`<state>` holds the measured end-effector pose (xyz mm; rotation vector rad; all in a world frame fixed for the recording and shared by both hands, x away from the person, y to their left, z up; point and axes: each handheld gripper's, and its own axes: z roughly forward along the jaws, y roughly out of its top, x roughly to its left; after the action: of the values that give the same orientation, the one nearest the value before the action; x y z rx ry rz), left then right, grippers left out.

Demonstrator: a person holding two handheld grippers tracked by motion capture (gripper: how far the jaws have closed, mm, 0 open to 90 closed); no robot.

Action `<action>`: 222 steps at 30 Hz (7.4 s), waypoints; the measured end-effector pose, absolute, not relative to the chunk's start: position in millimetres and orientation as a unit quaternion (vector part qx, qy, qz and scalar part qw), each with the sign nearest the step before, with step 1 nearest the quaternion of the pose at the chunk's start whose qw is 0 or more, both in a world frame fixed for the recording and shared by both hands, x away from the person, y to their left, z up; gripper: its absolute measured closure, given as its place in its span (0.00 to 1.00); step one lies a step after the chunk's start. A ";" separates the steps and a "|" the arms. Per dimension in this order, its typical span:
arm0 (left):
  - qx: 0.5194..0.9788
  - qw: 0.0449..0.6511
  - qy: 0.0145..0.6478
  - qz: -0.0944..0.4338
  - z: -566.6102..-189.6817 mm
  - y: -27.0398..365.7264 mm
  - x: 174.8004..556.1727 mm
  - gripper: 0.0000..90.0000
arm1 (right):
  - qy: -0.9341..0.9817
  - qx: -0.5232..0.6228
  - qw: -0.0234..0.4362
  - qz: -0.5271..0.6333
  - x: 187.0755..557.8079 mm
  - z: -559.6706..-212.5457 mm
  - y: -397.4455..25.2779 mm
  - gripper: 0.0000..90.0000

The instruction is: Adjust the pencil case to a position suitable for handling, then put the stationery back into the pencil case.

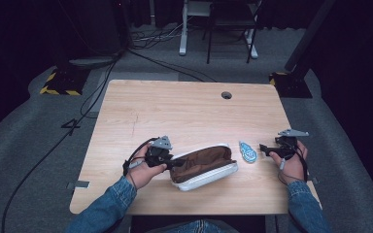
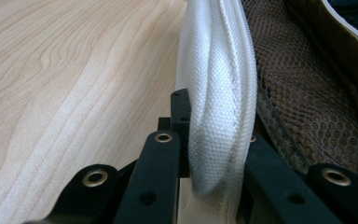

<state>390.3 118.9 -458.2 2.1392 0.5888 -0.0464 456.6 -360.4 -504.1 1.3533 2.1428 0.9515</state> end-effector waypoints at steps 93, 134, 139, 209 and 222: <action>0.796 0.323 0.478 0.183 -496.0 275.1 429.1 0.23 | 0.754 0.519 0.201 0.349 444.4 -484.9 -365.2 0.41; 0.787 0.331 0.487 0.184 -504.9 273.9 425.3 0.19 | 0.809 0.465 0.149 0.328 445.5 -449.2 -295.7 0.45; 0.787 0.330 0.487 0.185 -504.8 274.1 424.5 0.19 | 0.817 0.460 0.143 0.317 447.3 -454.0 -286.2 0.44; 0.788 0.329 0.487 0.185 -504.7 273.8 423.7 0.19 | 0.812 0.470 0.126 0.322 444.0 -443.2 -284.7 0.56; 0.788 0.329 0.487 0.185 -504.7 273.9 423.7 0.19 | 0.801 0.453 0.128 0.370 430.2 -414.1 -283.0 0.56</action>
<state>423.7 273.9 -504.7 2.0616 1.2739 0.4839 430.2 -283.0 -414.1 1.3164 2.3307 1.0749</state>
